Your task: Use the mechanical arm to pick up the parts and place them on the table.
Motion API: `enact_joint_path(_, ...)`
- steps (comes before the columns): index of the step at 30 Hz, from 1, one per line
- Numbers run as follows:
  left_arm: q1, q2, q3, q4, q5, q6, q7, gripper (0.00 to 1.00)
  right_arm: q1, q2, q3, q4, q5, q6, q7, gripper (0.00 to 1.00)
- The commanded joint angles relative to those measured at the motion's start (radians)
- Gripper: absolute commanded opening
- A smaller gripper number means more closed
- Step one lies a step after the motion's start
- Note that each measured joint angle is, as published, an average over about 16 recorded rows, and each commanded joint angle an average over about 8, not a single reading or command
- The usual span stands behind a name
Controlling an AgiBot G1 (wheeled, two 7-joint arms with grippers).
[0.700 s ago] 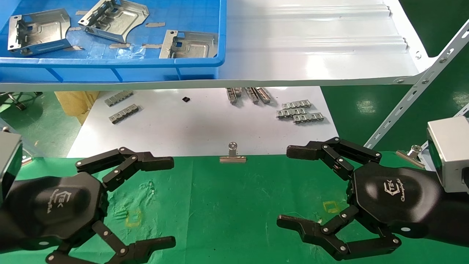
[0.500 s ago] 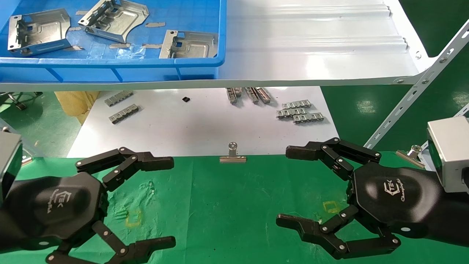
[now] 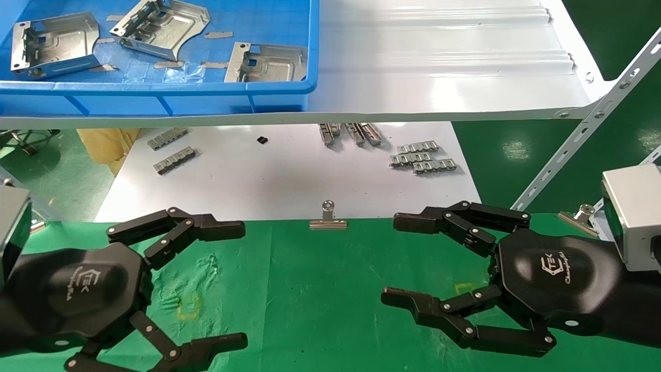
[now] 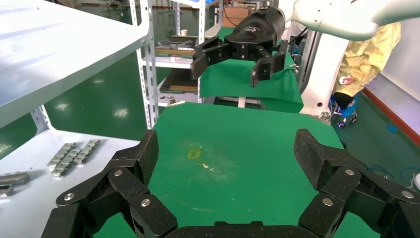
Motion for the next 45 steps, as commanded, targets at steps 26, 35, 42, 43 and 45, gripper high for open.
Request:
enact_joint_path(26, -0.057, 0.005, 0.000, 0.008, 0.025, -0.027, -0.017, 1.00, 0.000, 0.000, 0.000, 0.000, 0.000, 0.000, 0.000, 0.00)
enact_joint_path(35, -0.355, 0.070, 0.061, 0.152, 0.202, -0.084, -0.098, 1.00, 0.000, 0.000, 0.000, 0.000, 0.000, 0.000, 0.000, 0.00)
enact_joint_path(42, -0.636, 0.229, 0.149, 0.506, 0.395, -0.122, -0.047, 1.00, 0.000, 0.000, 0.000, 0.000, 0.000, 0.000, 0.000, 0.00)
enact_joint_path(43, -0.671, 0.250, 0.158, 0.563, 0.418, -0.136, -0.032, 1.00, 0.000, 0.000, 0.000, 0.000, 0.000, 0.000, 0.000, 0.00)
enact_joint_path(45, -0.733, 0.286, 0.171, 0.669, 0.460, -0.175, 0.000, 1.00, 0.000, 0.000, 0.000, 0.000, 0.000, 0.000, 0.000, 0.00)
